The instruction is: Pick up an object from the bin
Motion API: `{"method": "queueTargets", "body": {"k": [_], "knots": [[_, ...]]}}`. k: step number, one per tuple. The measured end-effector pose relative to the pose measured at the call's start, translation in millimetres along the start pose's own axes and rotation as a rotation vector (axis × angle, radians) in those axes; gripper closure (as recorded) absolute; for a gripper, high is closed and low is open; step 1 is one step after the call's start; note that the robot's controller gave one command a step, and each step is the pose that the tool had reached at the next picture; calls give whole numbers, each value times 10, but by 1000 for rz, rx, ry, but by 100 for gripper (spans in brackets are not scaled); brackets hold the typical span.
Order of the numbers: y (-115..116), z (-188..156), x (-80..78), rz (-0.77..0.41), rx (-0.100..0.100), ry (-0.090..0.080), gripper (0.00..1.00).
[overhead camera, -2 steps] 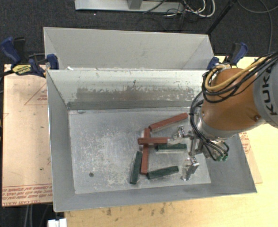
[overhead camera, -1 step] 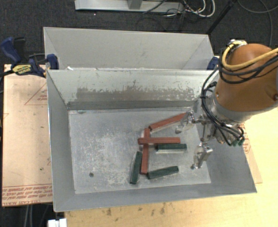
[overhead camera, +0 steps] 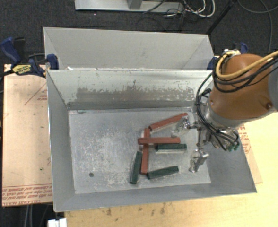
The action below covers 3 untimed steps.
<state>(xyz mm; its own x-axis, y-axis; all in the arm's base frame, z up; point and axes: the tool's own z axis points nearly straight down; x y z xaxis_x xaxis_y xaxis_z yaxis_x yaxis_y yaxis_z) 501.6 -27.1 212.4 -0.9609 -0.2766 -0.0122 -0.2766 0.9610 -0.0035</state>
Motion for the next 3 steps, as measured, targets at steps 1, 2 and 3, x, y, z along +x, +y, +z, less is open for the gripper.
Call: {"method": "queueTargets", "body": {"k": [1, 2, 3], "knots": [[50, 697, -11, -126, -3, 6, 0], [72, 1288, 37, 56, -5, 12, 100], [73, 1288, 37, 56, -4, 12, 100]]}}
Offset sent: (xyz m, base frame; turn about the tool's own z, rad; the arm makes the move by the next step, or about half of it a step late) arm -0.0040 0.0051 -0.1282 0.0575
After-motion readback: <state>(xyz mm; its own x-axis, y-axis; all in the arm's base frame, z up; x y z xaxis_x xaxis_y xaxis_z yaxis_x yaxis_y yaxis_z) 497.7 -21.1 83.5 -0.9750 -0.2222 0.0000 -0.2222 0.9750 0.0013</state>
